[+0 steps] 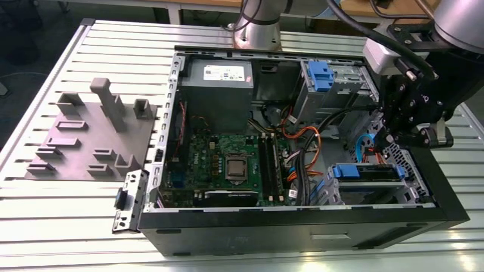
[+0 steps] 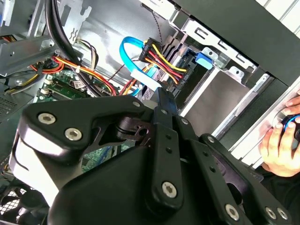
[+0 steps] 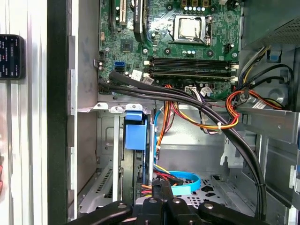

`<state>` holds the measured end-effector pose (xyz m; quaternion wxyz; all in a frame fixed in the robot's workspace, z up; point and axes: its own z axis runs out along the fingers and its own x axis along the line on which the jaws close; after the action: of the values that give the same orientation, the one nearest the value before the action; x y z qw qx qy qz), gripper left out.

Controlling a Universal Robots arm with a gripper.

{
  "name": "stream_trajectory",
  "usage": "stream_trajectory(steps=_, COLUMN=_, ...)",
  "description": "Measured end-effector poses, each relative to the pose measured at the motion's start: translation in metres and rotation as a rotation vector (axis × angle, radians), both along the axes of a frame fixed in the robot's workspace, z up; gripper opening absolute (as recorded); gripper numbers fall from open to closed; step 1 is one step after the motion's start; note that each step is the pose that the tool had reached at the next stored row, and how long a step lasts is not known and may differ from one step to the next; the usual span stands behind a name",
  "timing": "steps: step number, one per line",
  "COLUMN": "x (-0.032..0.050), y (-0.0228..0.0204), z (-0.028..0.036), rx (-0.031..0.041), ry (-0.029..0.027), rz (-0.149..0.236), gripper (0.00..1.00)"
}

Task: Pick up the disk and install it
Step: 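Insert the second disk wire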

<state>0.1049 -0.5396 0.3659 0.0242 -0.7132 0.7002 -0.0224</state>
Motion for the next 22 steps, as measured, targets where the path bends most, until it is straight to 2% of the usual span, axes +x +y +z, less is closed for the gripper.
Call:
stream_trajectory(steps=1, x=0.0, y=0.0, z=0.0, rx=0.0001, ry=0.0, rz=0.0, gripper=0.17)
stream_trajectory(steps=3, x=0.0, y=0.0, z=-0.0002, rx=0.0, ry=0.0, rz=0.0, gripper=0.17)
stream_trajectory(steps=4, x=0.0, y=0.0001, z=-0.0006, rx=0.0003, ry=0.0, rz=0.0, gripper=0.24)
stream_trajectory(steps=9, x=0.0001, y=0.0, z=-0.0019, rx=-0.0001, ry=0.0, rz=0.0, gripper=0.25)
stream_trajectory(steps=10, x=0.0001, y=0.0, z=-0.0023, rx=-0.0001, ry=0.0, rz=0.0, gripper=0.31)
stream_trajectory(steps=13, x=0.0009, y=0.0, z=-0.0042, rx=-0.0001, ry=0.0013, rz=0.0, gripper=0.31)
stream_trajectory(steps=17, x=0.0037, y=0.0, z=-0.0063, rx=-0.0001, ry=0.0079, rz=-0.002, gripper=0.31)
stream_trajectory(steps=19, x=0.0042, y=0.0, z=-0.0078, rx=0.0001, ry=0.009, rz=-0.003, gripper=0.31)
stream_trajectory(steps=20, x=0.0042, y=-0.0001, z=-0.0089, rx=0.0009, ry=0.0091, rz=-0.003, gripper=0.31)
stream_trajectory(steps=22, x=0.0043, y=-0.0002, z=-0.0104, rx=0.0091, ry=0.0094, rz=-0.005, gripper=0.31)
